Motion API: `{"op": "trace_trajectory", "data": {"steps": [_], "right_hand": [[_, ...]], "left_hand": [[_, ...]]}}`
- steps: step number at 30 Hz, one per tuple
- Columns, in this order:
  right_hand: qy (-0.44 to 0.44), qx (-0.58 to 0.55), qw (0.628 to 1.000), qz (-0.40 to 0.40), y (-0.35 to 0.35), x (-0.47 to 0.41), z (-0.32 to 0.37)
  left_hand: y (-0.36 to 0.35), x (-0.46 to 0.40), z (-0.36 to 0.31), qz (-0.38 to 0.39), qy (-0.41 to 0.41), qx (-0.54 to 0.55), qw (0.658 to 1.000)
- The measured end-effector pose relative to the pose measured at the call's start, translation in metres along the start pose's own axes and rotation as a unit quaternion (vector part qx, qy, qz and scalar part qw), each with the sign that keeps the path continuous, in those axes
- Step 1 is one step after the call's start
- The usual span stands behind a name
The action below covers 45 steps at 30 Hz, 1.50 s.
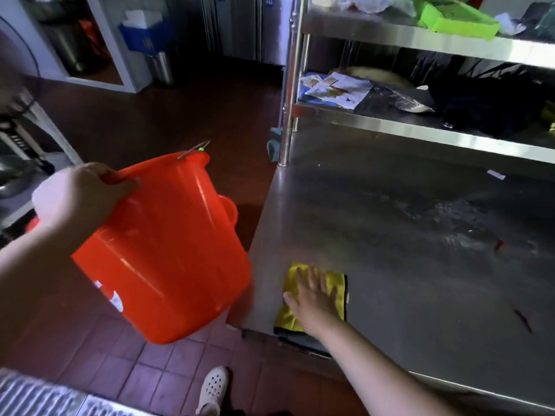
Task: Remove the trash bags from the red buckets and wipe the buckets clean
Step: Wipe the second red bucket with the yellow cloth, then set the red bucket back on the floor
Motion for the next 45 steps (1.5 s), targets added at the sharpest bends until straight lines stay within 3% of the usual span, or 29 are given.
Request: {"op": "trace_trajectory", "data": {"steps": [3,10,13,18,22,26,33,37,40,43,45], "right_hand": [[0.013,0.077,0.997,0.028,-0.041,-0.004,-0.005],[-0.019,0.085,0.994,-0.07,-0.034,-0.013,0.011],[0.081,0.038,0.992,-0.093,-0.022,-0.018,0.071],[0.286,-0.012,0.952,-0.109,-0.019,-0.021,0.211],[0.351,0.003,0.935,-0.058,-0.06,-0.046,0.309],[0.34,0.066,0.938,0.018,-0.123,-0.087,0.369],[0.298,0.062,0.949,0.077,-0.208,-0.149,0.412],[0.287,0.075,0.952,0.082,-0.256,-0.183,0.417],[0.278,0.088,0.954,0.066,-0.291,-0.21,0.408],[0.26,0.087,0.96,0.056,-0.327,-0.241,0.388],[0.251,0.093,0.962,0.055,-0.352,-0.262,0.374]], "left_hand": [[-0.018,0.009,0.054,0.044,0.035,-0.01,0.998],[-0.043,0.051,0.104,0.189,-0.028,-0.148,0.97],[-0.057,0.067,0.106,0.218,-0.1,-0.216,0.947],[-0.091,0.067,0.138,0.276,-0.188,-0.199,0.921],[-0.118,0.059,0.164,0.271,-0.314,-0.16,0.896],[-0.143,0.046,0.208,0.265,-0.392,-0.144,0.869],[-0.196,0.012,0.287,0.245,-0.409,-0.109,0.872],[-0.246,0.004,0.326,0.263,-0.382,-0.104,0.88],[-0.302,0.001,0.356,0.331,-0.307,-0.077,0.889],[-0.362,0.004,0.4,0.39,-0.144,-0.024,0.909],[-0.401,0.014,0.44,0.415,0.036,0.036,0.908]]}}
Point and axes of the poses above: each hand's wrist, its own x-axis away from the middle knuckle, its own y-axis out of the back of the hand, z = x × y, the point moved 10 cm from there along -x, towards the middle knuckle, and after that the axes turned 2 degrees about -x, right-handed, at the moved point
